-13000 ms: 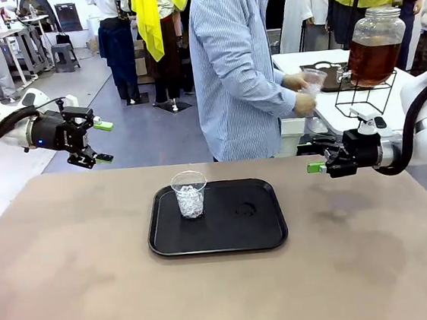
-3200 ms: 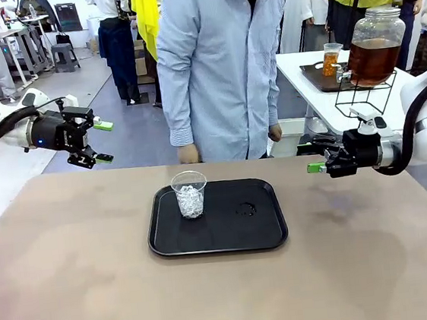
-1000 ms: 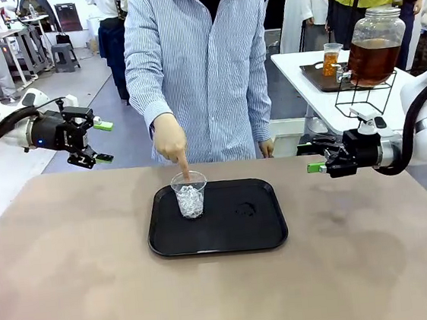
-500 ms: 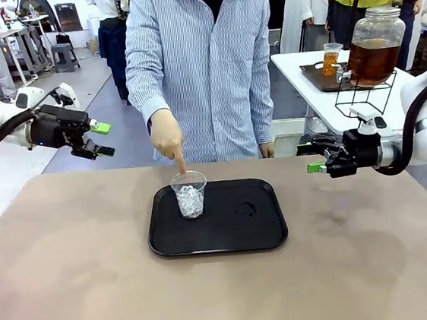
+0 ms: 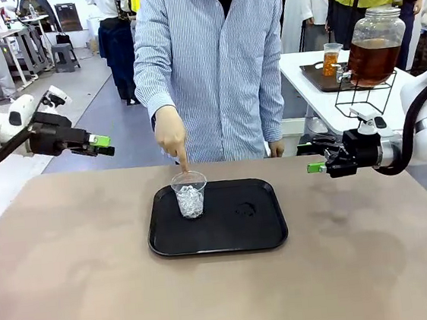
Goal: Pour the drink into the iced cup.
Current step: Pick up the iced cup indicated by the human and present it to them.
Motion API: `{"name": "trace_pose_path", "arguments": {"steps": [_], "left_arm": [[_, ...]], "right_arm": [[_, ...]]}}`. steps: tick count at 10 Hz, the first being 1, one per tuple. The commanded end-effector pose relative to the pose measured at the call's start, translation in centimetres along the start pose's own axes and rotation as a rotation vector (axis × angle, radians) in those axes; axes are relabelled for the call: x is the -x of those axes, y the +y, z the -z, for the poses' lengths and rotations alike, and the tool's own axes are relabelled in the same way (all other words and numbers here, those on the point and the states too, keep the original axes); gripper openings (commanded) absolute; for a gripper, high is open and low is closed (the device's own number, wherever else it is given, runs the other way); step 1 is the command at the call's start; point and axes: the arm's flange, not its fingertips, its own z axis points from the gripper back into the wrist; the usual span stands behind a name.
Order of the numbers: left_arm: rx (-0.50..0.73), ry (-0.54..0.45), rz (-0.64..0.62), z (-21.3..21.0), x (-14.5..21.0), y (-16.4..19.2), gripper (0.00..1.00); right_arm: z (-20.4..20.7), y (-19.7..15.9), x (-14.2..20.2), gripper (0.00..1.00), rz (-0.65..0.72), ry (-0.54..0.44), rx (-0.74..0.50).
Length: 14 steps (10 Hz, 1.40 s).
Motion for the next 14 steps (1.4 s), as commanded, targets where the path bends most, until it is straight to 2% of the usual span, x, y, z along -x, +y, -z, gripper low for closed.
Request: {"name": "trace_pose_path", "arguments": {"steps": [1, 3, 4, 5, 7, 10, 12, 14], "left_arm": [[0.009, 0.004, -0.04, -0.1, -0.8, 0.0, 1.0], [0.0, 0.0, -0.015, 0.0, -0.2, 0.1, 1.0], [-0.024, -0.018, 0.13, 0.3, 0.3, 0.3, 1.0], [0.001, -0.055, 0.326, 0.6, 1.3, 0.7, 1.0], [0.009, -0.103, 0.518, 1.5, 2.8, 1.4, 1.0], [-0.039, -0.18, 0.646, 3.4, 5.3, 2.9, 1.0], [-0.048, -0.169, 0.707, 4.5, 6.7, 3.6, 1.0], [-0.023, -0.136, 0.71, 5.1, 7.1, 3.8, 1.0]], "right_arm": [[0.2, -0.1, -0.3, 1.0, -0.001, 0.004, -0.002], [0.2, -0.1, -0.3, 1.0, -0.001, 0.004, -0.002], [0.2, -0.1, -0.3, 1.0, -0.001, 0.004, -0.002], [0.2, -0.1, -0.3, 1.0, -0.001, 0.004, -0.002], [0.2, -0.1, -0.3, 1.0, -0.001, 0.004, -0.002], [0.2, -0.1, -0.3, 1.0, -0.001, 0.004, -0.002], [0.2, -0.1, -0.3, 1.0, -0.001, 0.004, -0.002], [0.2, -0.1, -0.3, 1.0, -0.001, 0.004, -0.002]]}}
